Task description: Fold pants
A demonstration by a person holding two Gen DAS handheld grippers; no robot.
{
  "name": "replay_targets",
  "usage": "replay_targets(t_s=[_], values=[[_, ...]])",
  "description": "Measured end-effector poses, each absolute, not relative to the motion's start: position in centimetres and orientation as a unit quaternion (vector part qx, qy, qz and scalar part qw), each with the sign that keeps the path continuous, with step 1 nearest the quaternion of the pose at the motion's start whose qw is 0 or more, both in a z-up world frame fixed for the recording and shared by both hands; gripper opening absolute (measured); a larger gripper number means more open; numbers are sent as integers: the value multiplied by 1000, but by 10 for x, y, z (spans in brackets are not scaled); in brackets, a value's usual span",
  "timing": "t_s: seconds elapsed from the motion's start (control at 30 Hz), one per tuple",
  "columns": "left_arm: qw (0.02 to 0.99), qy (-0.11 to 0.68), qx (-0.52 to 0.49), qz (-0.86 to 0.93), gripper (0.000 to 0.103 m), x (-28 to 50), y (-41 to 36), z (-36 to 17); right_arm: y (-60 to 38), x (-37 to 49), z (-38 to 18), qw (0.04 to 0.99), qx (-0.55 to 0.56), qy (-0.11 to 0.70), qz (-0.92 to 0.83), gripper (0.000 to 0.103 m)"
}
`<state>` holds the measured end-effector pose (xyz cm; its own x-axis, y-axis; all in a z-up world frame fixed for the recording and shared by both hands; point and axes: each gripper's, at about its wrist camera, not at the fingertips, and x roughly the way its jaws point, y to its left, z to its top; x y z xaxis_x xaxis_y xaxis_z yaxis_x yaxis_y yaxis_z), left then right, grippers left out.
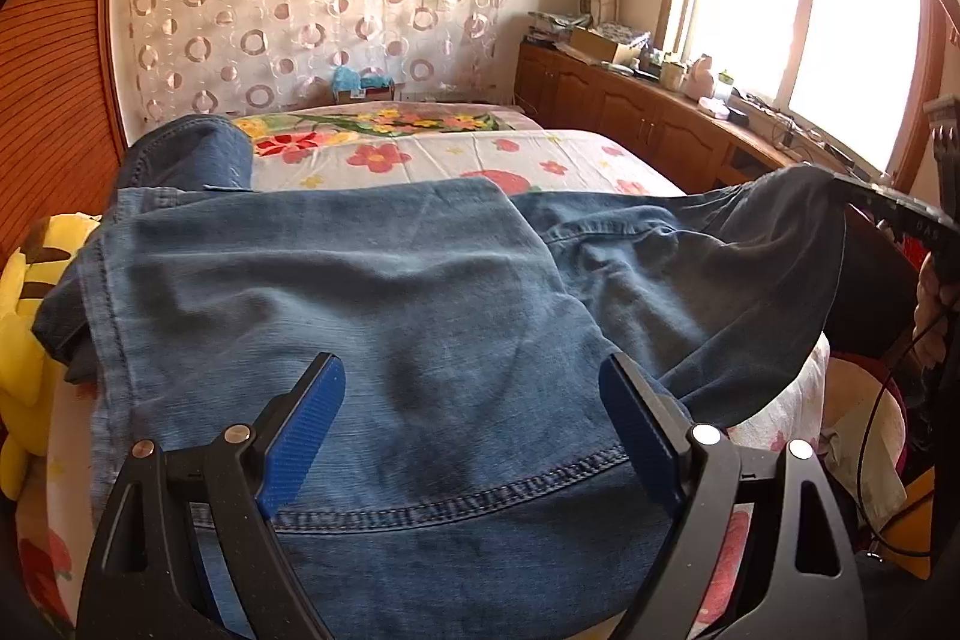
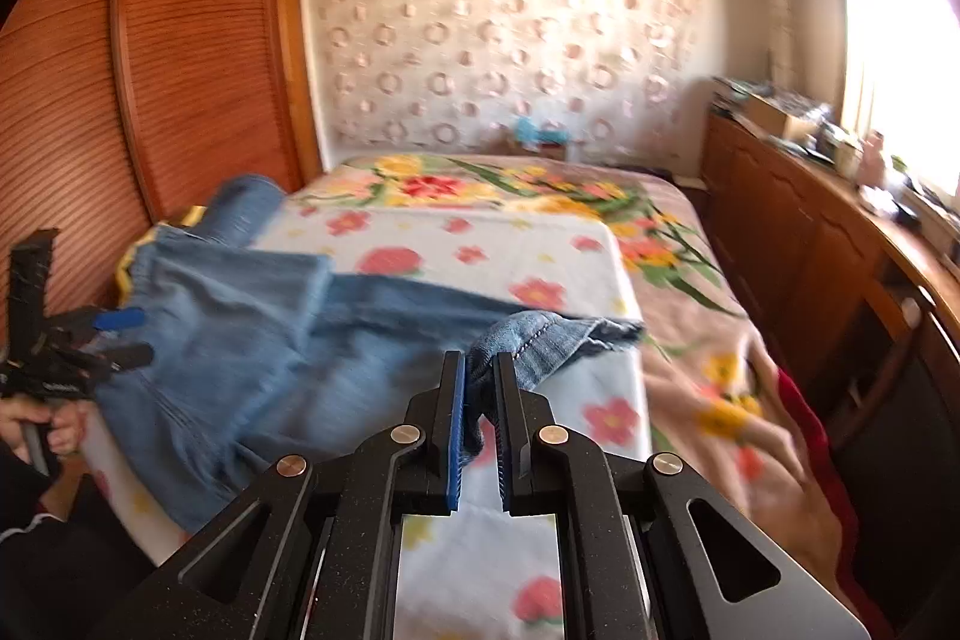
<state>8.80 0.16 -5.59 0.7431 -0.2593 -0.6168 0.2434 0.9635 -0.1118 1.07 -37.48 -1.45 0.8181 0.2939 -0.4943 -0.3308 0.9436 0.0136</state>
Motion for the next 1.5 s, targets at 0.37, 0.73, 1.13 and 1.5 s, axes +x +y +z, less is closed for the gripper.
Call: replay_targets(t_s=[0.37, 0.73, 1.13, 1.5], values=[[944, 315, -29, -94, 87, 75, 41, -44, -299, 21, 37, 935, -45, 198, 291, 8], [945, 319, -44, -65, 87, 70, 71, -49, -222, 44, 30, 892, -63, 229, 385, 15], [940, 329, -46, -78, 87, 73, 62, -58, -224, 68, 26, 901, -68, 255, 344, 40], [930, 352, -34, -98, 87, 79, 44, -71, -223, 61, -2, 907, -54, 299, 292, 51]])
